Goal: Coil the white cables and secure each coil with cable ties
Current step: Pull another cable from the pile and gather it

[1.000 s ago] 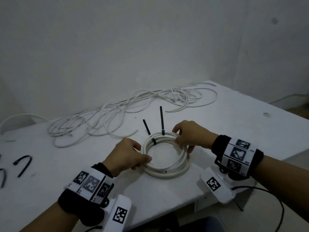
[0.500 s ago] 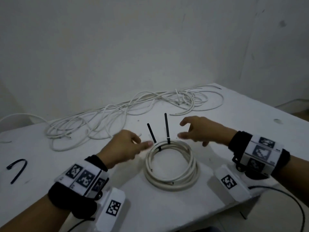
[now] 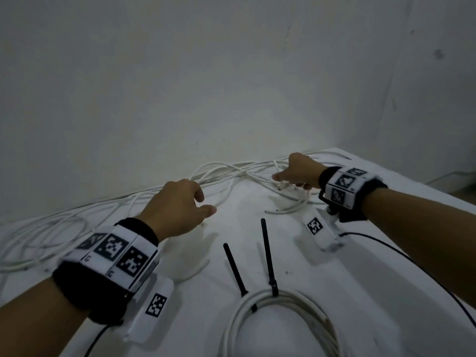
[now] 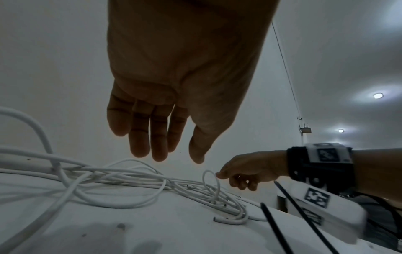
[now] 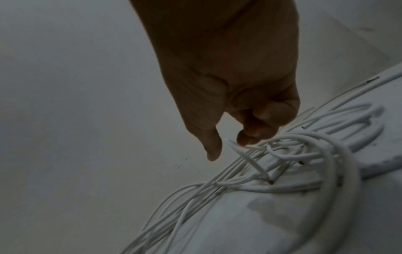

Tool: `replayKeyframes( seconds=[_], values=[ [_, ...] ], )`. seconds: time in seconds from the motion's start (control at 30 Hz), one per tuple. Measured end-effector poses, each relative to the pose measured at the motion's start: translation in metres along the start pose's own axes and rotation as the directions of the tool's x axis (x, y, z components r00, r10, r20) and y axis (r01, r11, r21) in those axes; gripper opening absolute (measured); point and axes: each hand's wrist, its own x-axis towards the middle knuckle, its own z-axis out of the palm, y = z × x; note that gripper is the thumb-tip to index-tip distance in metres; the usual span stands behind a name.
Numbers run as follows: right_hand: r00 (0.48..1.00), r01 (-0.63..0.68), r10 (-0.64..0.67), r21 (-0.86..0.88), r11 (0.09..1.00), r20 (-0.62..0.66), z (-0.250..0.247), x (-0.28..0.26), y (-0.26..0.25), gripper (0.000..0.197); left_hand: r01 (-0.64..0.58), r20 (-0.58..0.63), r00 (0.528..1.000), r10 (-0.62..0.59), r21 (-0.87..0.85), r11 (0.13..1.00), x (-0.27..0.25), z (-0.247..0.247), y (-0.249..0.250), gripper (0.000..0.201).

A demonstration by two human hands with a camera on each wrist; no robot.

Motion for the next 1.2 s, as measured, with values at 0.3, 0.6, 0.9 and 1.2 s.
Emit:
replayKeyframes(
  seconds=[0.3,0.6,0.9,1.2],
  values=[
    [0.994,0.068,-0.100,0.505,0.860,0.037,-0.040,0.002,-0.032,0.026,-0.017,-0.030,0.999,0.015,-0.087,0.996,-0.006,-0.022,0.008,0.035],
    [0.835,0.408,-0.516,0.845,0.347,-0.191,-0.150,-0.099,-0.094,0.030,-0.117,-0.243,0.968,0.064,-0.209,0.971,-0.035,-0.053,0.042,0.073],
    [0.646,0.525,-0.745,0.805,0.276,-0.165,-0.175,-0.190,-0.120,0.029,-0.252,-0.343,0.935,0.090,-0.465,0.849,-0.052,-0.073,0.066,0.031],
    [0.864,0.425,-0.393,0.874,0.237,-0.314,-0.191,-0.220,-0.048,0.033,-0.222,-0.255,0.966,0.038,-0.747,0.626,-0.090,-0.090,0.046,0.031]
  ],
)
